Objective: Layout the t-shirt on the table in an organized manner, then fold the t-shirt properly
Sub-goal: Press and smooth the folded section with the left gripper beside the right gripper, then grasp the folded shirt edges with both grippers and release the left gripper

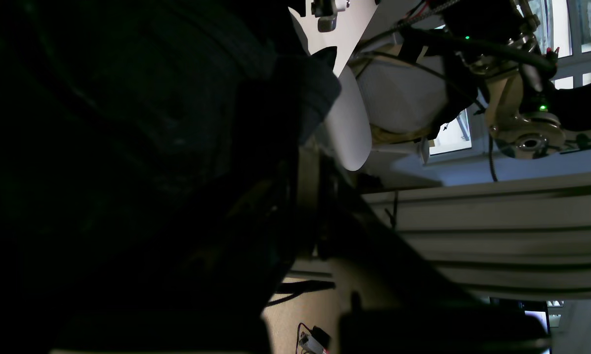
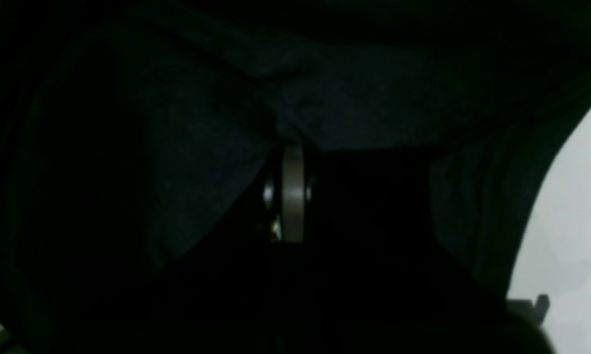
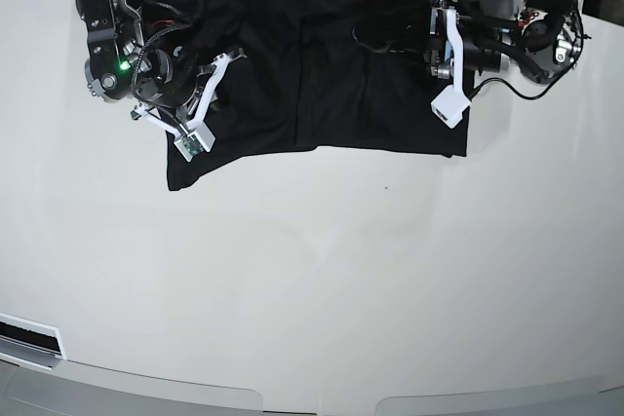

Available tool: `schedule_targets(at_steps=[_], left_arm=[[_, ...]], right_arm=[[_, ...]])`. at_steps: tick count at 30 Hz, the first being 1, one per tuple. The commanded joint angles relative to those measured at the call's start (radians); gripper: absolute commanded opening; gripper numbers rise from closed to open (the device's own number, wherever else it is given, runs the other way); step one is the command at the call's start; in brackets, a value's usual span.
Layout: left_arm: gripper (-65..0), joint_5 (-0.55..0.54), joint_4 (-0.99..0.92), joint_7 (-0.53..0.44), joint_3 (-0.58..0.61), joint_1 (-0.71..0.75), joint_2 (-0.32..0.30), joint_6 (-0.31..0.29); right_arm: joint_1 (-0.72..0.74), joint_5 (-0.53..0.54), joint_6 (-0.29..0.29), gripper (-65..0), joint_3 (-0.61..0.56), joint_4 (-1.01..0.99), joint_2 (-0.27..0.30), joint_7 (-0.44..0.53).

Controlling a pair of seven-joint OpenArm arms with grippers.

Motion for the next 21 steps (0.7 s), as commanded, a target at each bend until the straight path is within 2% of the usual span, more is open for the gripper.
schedule_targets(at_steps=[1,7,9,11,13,15,19,20,21], left_arm=[[-65.0,-0.025,0.017,-0.006,-0.007,-0.008,-0.008,-0.005],[-65.0,-0.025,0.04,-0.007,-0.006,-0.009,-0.008,-0.005],[-56.4,-0.025,0.061,-0.007,-0.006,-0.009,-0.008,-0.005],[-43.4,-0.025,0.077,-0.011,-0.006,-0.009,-0.008,-0.005],[-35.5,-0.025,0.082,-0.012,-0.006,-0.009,-0.008,-0.005],[-35.0,-0.025,0.082,-0.016,-0.006,-0.009,-0.007,-0.005],[-36.9,-0.025,0.082,-0.048,-0.008,-0.015,-0.008,-0.005],[-42.1,-0.025,0.082,-0.069,-0.014,-0.021,-0.008,-0.005],[-50.5,-0.025,0.082,-0.093,-0.023,-0.027,-0.008,-0.005]], right_arm=[[0.0,0.0,0.005,-65.0,-0.002,0.004,0.0,-0.023],[0.008,0.038,0.005,-65.0,-0.002,0.008,0.0,-0.023],[0.025,0.065,0.005,-62.8,-0.002,0.021,0.0,-0.022],[0.045,0.082,0.002,-55.5,-0.002,0.047,0.0,-0.023],[0.066,0.079,-0.036,-47.9,-0.002,0.078,-0.002,-0.024],[0.089,0.079,-0.056,-43.2,-0.002,0.101,-0.002,-0.026],[0.143,0.079,-0.057,-42.7,-0.002,0.12,-0.002,-0.043],[0.157,0.079,-0.058,-42.7,-0.002,0.12,-0.002,-0.055],[0.169,0.079,-0.063,-42.7,-0.002,0.121,-0.002,-0.072]])
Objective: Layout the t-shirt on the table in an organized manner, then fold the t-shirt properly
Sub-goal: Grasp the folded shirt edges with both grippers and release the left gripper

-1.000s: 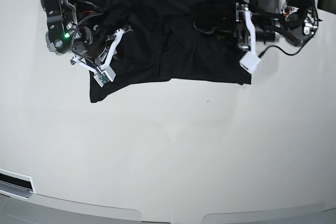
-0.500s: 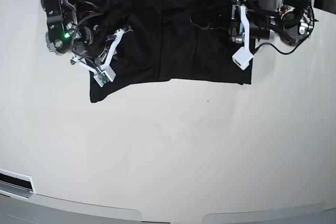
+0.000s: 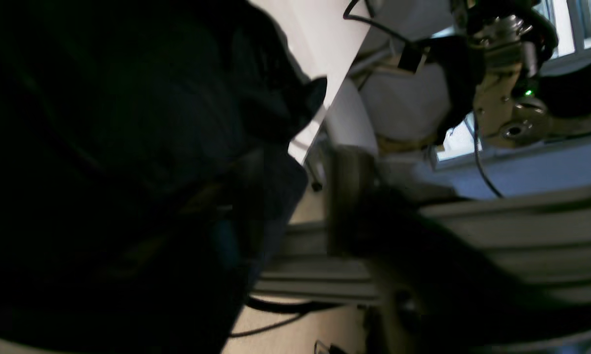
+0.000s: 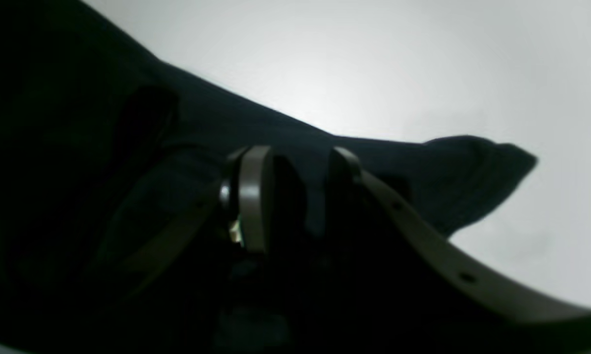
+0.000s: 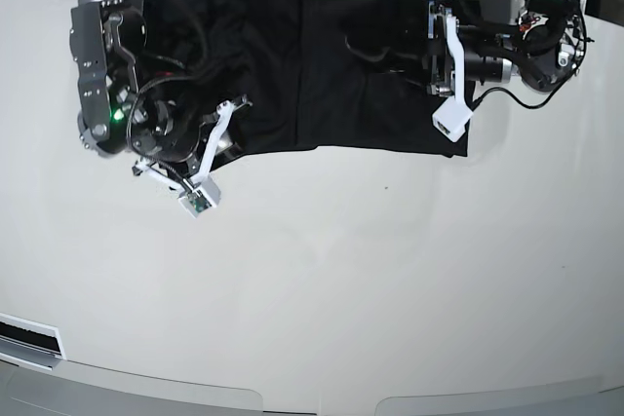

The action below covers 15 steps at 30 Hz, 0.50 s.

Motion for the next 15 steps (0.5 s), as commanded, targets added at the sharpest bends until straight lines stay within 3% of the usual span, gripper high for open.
schedule_targets(at_steps=[1,2,7,11,15], left_arm=[[-60.2,-0.026,0.019,-0.047,-0.023,-0.023,-0.008,-0.005],[-65.0,0.019,0.019,-0.075,-0.04,-0.03,-0.008,-0.005],[-65.0,0.441,0.018,-0.264,-0.093,-0.031,-0.014,-0.005],[-65.0,0.634,0.017,-0.344,-0.068,-0.027,-0.032,0.026],[-65.0,0.733,-0.011,-0.419,-0.063,-0.021,-0.056,0.084]], right_arm=[[0.025,0.011,-0.011,-42.7,0.004,0.025,0.006,0.003],[0.029,0.011,-0.026,-42.7,0.004,0.038,0.006,-0.008],[0.021,0.011,-0.086,-42.7,0.018,0.206,0.006,-0.076],[-0.015,0.01,-0.097,-42.7,0.088,0.264,0.008,-0.101],[-0.081,0.01,-0.162,-42.7,0.198,0.264,0.008,-0.109]])
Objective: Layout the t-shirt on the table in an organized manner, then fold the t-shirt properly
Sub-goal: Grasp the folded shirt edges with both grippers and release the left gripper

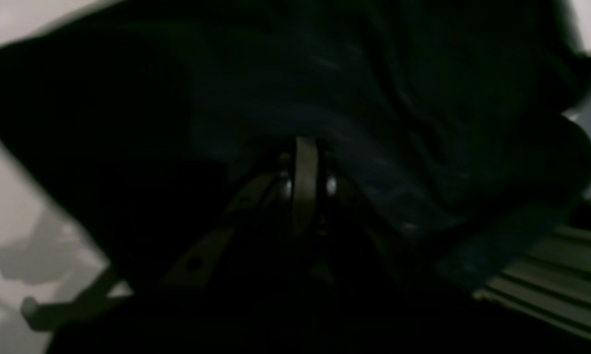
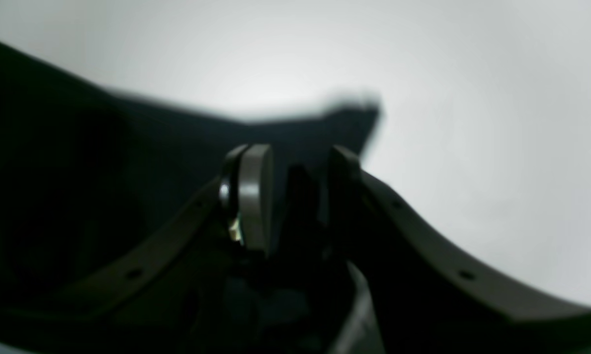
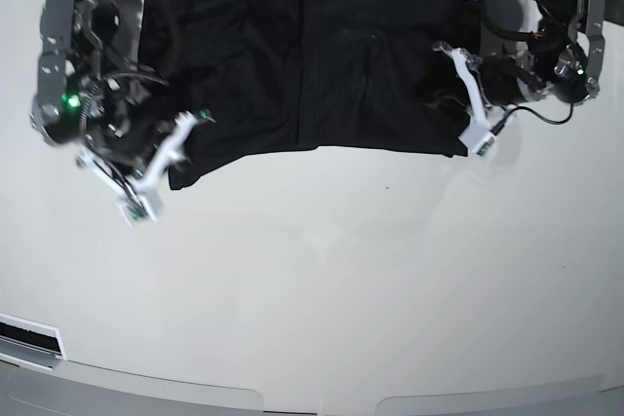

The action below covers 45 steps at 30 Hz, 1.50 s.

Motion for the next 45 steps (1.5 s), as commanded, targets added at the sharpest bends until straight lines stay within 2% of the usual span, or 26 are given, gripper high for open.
schedule_targets(at_steps=[1,4,5,8,12,15,22,25,32,36,40,45], left_arm=[[-65.0,0.003,-0.004,-0.026,-0.005,-0.008,-0.016,-0.002],[-65.0,0.021,-0.049,-0.058,-0.005,-0.008,-0.015,-0.002],[-65.0,0.024,-0.068,-0.069,-0.005,-0.009,-0.016,-0.002],[-65.0,0.064,-0.126,-0.108,-0.005,-0.016,-0.019,-0.002],[-65.0,0.077,-0.187,-0.178,-0.005,-0.019,-0.037,-0.002],[-65.0,0.076,-0.193,-0.18,-0.005,-0.02,-0.041,-0.001],[-65.0,0.076,-0.193,-0.177,-0.005,-0.02,-0.099,0.01],[-65.0,0.077,-0.193,-0.18,-0.005,-0.022,-0.125,0.05],[-65.0,0.076,-0.193,-0.184,-0.006,-0.022,-0.129,0.051],[-65.0,0.063,-0.193,-0.184,-0.006,-0.022,-0.124,0.05],[-65.0,0.043,-0.193,-0.184,-0.006,-0.022,-0.124,0.05],[-65.0,0.042,-0.193,-0.184,-0.006,-0.022,-0.123,0.05]], right_arm=[[0.005,0.01,-0.005,-42.7,0.039,0.017,0.007,0.024],[-0.06,0.01,-0.002,-42.1,0.155,0.017,0.007,0.024],[-0.08,0.011,0.015,-41.7,0.191,0.017,0.006,0.024],[-0.142,0.011,0.047,-33.8,0.279,0.009,-0.008,0.054],[-0.206,0.016,0.054,-25.3,0.343,-0.044,-0.024,0.161],[-0.199,0.074,0.087,-24.3,0.364,-0.127,-0.023,0.165],[-0.124,0.133,0.122,-24.3,0.371,-0.342,-0.024,0.168],[-0.098,0.185,0.172,-24.3,0.372,-0.408,-0.024,0.168],[-0.049,0.242,0.257,-24.3,0.372,-0.549,-0.024,0.166],[-0.05,0.342,0.362,-24.6,0.369,-0.612,-0.024,0.111],[-0.052,0.478,0.362,-24.8,0.34,-0.613,-0.029,0.002],[-0.052,0.493,0.362,-24.8,0.206,-0.613,-0.029,-0.001]])
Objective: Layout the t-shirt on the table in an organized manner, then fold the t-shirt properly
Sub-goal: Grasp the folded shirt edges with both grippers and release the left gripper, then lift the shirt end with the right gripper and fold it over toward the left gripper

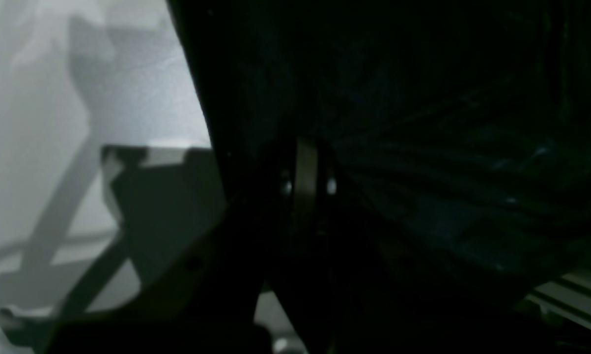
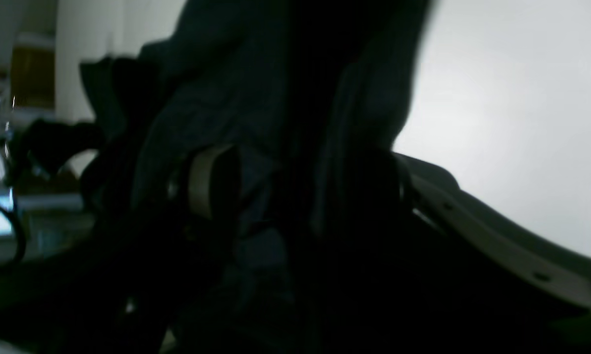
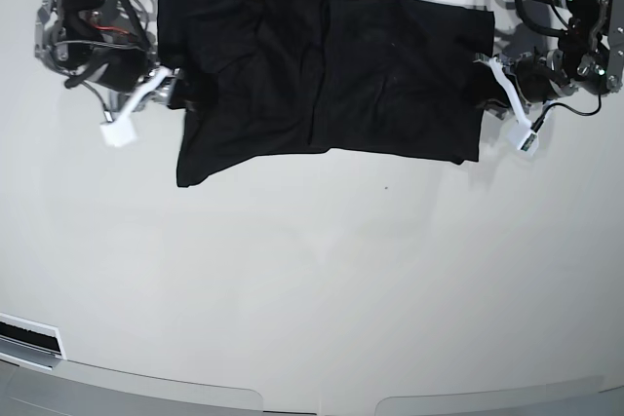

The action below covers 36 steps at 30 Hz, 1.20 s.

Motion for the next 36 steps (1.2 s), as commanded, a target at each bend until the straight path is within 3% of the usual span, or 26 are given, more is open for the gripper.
schedule_targets(at_steps=[1,6,11,13,16,17,20,25,30,36], left_arm=[[-65.0,-0.013,0.009,-0.008,-0.007,-0.006,-0.014,0.001],[-65.0,-0.034,0.009,-0.007,-0.007,-0.006,-0.014,0.001],[-65.0,-0.035,0.009,-0.007,-0.007,-0.006,-0.013,0.0],[-65.0,-0.04,0.009,-0.008,-0.007,-0.007,-0.013,0.0],[-65.0,-0.082,0.009,-0.005,-0.007,-0.016,-0.014,-0.011],[-65.0,-0.101,0.01,-0.002,-0.007,-0.021,-0.015,-0.025],[-65.0,-0.175,0.01,0.026,-0.007,-0.047,-0.014,-0.088],[-65.0,-0.321,0.01,0.116,-0.008,-0.102,-0.015,-0.14],[-65.0,-0.349,0.01,0.166,-0.026,-0.148,-0.015,-0.141],[-65.0,-0.342,0.01,0.166,-0.081,-0.144,-0.015,-0.141]], right_arm=[[-0.006,-0.044,-0.013,-24.8,-0.036,-0.001,0.003,-0.044],[-0.004,-0.045,-0.013,-24.8,-0.166,0.006,0.0,-0.029],[0.003,-0.124,-0.013,-26.9,-0.177,0.014,-0.039,-0.009],[0.008,-0.162,-0.013,-36.5,-0.177,0.015,-0.046,0.012],[0.026,-0.169,-0.013,-60.4,-0.177,0.015,-0.047,0.0],[0.034,-0.168,-0.013,-65.0,-0.177,0.015,-0.047,-0.013],[0.061,-0.169,-0.013,-65.0,-0.177,0.033,-0.046,-0.06],[0.074,-0.171,-0.013,-65.0,-0.177,0.176,-0.022,-0.178],[0.071,-0.343,-0.013,-65.0,-0.176,0.376,0.055,-0.209],[0.055,-0.529,-0.161,-65.0,-0.176,0.565,0.162,-0.209]])
